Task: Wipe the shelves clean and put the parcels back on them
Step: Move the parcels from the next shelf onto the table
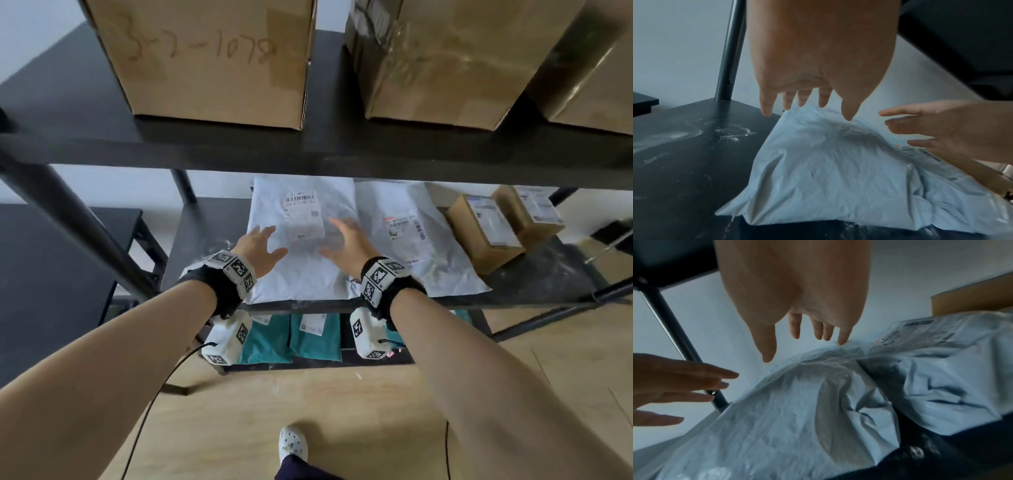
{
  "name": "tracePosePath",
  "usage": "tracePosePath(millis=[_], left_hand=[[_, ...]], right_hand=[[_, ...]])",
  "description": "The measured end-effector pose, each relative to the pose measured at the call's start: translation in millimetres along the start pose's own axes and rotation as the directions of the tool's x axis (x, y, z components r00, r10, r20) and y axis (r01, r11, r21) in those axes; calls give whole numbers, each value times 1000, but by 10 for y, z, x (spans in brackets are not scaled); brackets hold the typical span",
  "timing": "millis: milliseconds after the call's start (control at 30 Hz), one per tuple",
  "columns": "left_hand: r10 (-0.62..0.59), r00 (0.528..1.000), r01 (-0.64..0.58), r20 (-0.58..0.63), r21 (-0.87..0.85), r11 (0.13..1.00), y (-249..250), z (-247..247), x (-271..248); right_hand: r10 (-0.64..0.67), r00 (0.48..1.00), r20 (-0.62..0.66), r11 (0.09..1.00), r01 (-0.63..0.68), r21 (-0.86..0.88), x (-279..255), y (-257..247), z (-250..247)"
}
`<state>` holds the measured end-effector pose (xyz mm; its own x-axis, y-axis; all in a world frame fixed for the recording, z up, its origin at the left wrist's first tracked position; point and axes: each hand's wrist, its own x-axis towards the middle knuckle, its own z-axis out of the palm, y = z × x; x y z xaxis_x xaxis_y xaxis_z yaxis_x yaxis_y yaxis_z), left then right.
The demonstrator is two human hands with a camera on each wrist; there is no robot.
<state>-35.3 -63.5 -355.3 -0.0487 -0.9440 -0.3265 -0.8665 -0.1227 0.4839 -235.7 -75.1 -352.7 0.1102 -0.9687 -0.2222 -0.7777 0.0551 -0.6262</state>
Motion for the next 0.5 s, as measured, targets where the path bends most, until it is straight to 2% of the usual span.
tracePosePath(millis=[167,300,400,500], left_hand=[[27,999,-28,37,34,999,-68,103,292],[54,998,-55,32,55,997,-104,162,438],[26,999,-25,38,-23,999,-103,194,513],[11,999,-9,41,-69,998,-84,250,537]], right_hand=[[-32,995,96,992,43,-121,461,99,67],[28,986,167,974,10,-227,601,102,65],[35,988,151,939,19,-342,581,88,40],[-8,993,115,950,44,-310,612,164,102]])
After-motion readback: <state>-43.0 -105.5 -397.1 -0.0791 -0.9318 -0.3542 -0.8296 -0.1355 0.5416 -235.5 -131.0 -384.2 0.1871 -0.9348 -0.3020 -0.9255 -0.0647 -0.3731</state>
